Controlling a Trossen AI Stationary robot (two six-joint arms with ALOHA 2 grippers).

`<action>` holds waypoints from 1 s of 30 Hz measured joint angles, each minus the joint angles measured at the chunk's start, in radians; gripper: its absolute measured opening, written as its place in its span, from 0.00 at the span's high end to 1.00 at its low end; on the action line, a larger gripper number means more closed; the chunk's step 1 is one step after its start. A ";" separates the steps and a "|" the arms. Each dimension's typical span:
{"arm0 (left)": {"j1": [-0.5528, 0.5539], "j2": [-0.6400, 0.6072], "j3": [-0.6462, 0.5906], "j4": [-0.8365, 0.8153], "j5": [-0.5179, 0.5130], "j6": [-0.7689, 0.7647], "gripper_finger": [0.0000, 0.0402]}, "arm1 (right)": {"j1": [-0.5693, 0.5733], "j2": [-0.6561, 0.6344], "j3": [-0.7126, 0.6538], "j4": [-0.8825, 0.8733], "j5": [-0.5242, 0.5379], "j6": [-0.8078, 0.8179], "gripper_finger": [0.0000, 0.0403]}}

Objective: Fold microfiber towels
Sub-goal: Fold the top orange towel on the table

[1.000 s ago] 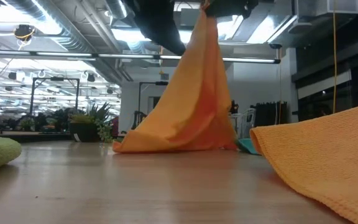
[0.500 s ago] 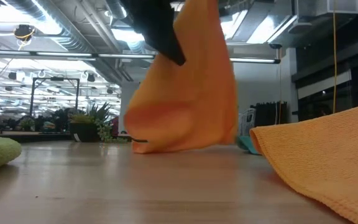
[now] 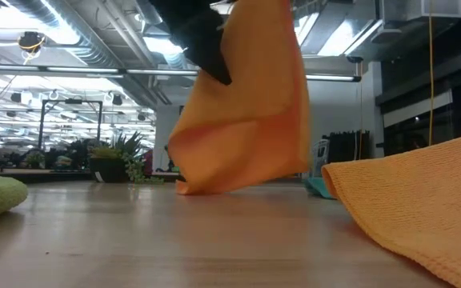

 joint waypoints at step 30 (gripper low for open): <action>-0.117 0.029 -0.009 0.068 0.388 -0.090 0.64 | 0.082 0.126 -0.181 -0.116 0.188 0.337 0.99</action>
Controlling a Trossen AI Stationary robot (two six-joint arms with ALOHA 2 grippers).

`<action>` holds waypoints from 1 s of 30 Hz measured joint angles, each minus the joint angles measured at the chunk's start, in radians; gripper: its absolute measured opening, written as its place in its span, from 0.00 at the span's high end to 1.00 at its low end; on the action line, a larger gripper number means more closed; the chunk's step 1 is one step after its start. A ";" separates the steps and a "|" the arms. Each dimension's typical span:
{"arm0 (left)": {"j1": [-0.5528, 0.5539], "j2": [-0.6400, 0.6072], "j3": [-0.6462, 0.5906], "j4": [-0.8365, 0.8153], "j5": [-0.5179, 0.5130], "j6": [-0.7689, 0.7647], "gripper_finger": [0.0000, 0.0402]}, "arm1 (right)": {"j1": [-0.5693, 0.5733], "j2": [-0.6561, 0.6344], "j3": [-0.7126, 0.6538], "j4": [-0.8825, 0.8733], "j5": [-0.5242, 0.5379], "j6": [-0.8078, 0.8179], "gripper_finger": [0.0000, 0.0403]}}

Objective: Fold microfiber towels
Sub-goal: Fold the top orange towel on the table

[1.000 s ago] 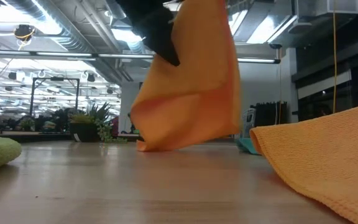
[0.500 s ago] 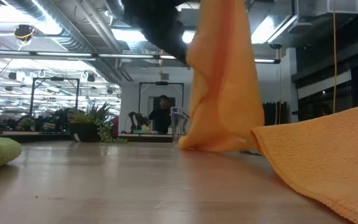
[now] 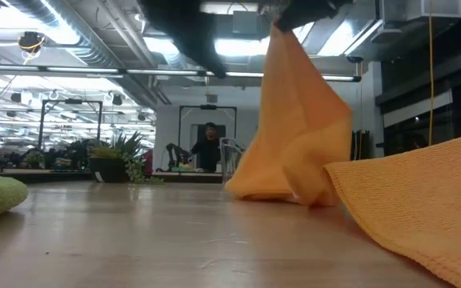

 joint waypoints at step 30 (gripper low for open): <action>-0.031 0.222 -0.034 0.642 -1.002 -0.038 0.64 | -0.019 0.000 -0.004 0.160 -0.106 -0.069 0.99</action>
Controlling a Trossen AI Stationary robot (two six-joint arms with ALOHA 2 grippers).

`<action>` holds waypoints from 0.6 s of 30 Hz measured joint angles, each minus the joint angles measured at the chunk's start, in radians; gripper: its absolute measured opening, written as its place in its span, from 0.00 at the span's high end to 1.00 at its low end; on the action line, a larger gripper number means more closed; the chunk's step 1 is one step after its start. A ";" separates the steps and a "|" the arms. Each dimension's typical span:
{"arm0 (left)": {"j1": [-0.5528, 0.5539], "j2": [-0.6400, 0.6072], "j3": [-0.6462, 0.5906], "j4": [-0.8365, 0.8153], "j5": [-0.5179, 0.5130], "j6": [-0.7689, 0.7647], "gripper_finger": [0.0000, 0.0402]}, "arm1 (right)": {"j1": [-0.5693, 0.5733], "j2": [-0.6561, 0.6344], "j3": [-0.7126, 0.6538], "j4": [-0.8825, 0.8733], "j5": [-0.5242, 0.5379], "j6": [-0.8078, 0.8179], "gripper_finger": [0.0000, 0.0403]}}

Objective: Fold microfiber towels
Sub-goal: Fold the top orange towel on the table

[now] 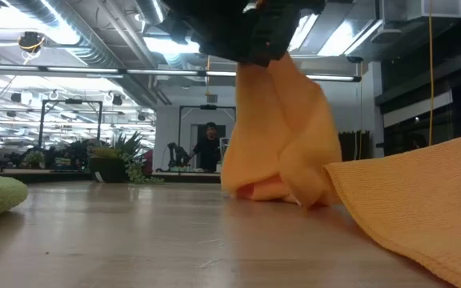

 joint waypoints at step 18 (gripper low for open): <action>-0.017 0.000 0.001 -0.327 0.014 -0.226 0.64 | 0.026 -0.008 0.000 -0.037 0.077 -0.008 0.99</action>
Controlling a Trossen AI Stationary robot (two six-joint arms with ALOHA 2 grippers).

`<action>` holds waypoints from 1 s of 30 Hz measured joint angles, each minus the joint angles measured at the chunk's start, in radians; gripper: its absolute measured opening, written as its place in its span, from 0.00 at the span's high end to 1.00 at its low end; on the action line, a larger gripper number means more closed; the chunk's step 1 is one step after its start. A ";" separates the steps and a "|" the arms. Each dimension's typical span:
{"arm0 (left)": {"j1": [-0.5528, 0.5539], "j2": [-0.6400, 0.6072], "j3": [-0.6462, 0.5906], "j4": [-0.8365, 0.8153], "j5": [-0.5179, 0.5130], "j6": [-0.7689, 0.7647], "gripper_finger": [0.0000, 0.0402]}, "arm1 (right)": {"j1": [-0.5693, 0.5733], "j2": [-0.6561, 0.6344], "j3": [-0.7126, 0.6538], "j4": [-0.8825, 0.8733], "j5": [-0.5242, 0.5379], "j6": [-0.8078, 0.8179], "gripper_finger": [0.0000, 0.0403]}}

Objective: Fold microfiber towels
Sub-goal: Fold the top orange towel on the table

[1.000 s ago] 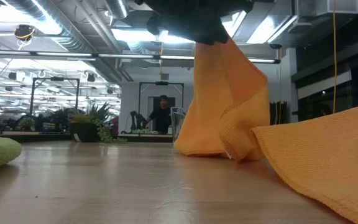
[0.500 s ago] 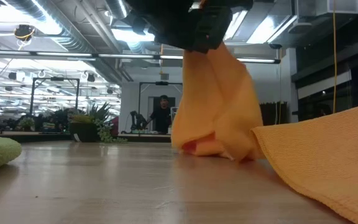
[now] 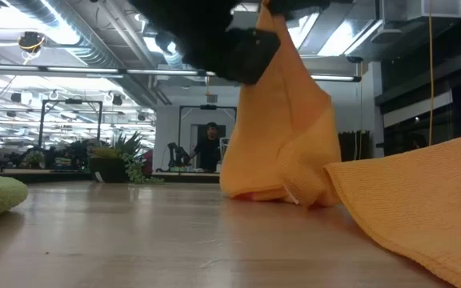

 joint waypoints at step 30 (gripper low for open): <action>0.237 0.007 -0.219 0.536 0.954 0.678 0.68 | -0.017 -0.001 0.026 -0.212 0.141 0.181 0.99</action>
